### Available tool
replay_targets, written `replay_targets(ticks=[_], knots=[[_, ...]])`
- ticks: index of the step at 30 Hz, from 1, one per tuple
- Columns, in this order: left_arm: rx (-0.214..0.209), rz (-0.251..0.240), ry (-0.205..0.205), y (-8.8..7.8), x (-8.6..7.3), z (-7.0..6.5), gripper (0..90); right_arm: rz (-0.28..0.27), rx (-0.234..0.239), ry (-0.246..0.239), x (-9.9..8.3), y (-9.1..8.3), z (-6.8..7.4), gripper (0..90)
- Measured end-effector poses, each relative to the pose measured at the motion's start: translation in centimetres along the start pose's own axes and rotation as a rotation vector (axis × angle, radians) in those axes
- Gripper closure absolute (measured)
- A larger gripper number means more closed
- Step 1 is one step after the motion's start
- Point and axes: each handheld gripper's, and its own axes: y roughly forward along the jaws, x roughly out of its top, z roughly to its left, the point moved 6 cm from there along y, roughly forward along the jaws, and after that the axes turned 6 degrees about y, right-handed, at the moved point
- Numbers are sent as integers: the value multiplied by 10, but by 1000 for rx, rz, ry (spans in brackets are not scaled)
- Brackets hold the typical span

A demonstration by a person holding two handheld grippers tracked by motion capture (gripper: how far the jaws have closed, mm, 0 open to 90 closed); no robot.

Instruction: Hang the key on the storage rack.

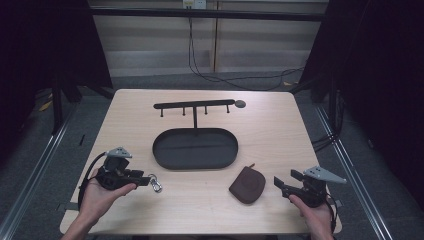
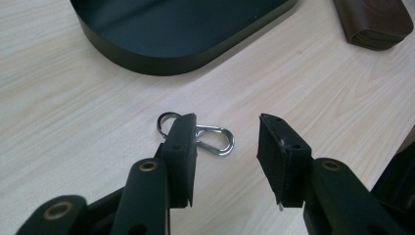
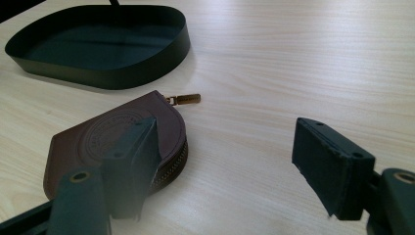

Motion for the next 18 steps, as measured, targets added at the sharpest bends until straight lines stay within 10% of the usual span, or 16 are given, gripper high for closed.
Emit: replay_targets(ticks=[5, 18], knots=[[53, 55, 13, 0, 8, 5, 621, 5, 1, 2, 0, 1, -1, 258], [32, 199, -5, 15, 15, 14, 576, 19, -3, -1, -1, 2, 0, 257]])
